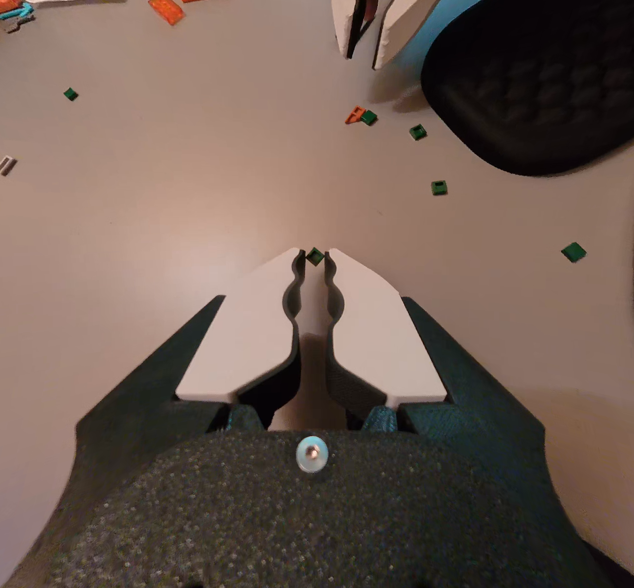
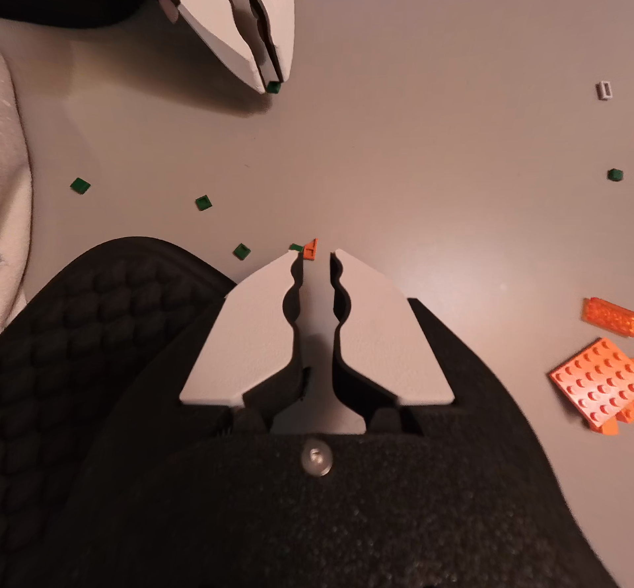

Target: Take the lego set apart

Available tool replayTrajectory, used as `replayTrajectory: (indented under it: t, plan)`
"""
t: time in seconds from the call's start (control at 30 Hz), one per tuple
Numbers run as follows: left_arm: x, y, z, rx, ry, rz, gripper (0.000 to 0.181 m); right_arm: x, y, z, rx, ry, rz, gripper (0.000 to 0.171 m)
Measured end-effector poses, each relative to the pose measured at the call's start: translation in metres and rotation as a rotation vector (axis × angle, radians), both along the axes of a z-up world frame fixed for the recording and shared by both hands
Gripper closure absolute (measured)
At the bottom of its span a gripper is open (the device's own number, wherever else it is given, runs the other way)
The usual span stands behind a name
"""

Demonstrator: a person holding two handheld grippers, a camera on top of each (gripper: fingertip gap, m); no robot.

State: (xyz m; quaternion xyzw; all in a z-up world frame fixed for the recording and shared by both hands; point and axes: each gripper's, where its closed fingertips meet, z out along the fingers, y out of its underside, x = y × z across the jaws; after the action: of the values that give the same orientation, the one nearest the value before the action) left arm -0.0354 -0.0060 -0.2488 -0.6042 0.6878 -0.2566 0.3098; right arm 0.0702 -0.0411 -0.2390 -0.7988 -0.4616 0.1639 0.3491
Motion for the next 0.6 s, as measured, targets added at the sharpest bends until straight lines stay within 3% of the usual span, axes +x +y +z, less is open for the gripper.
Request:
replayTrajectory:
  t: [0.47, 0.6]
  plan:
    - [0.059, 0.049, -0.005, -0.022, 0.028, -0.029, 0.171, -0.004, 0.005, -0.009, -0.114, 0.000, -0.082, 0.148]
    - [0.066, 0.059, -0.011, -0.033, 0.034, -0.005, 0.163, -0.007, 0.004, -0.012, -0.120, -0.013, -0.065, 0.148]
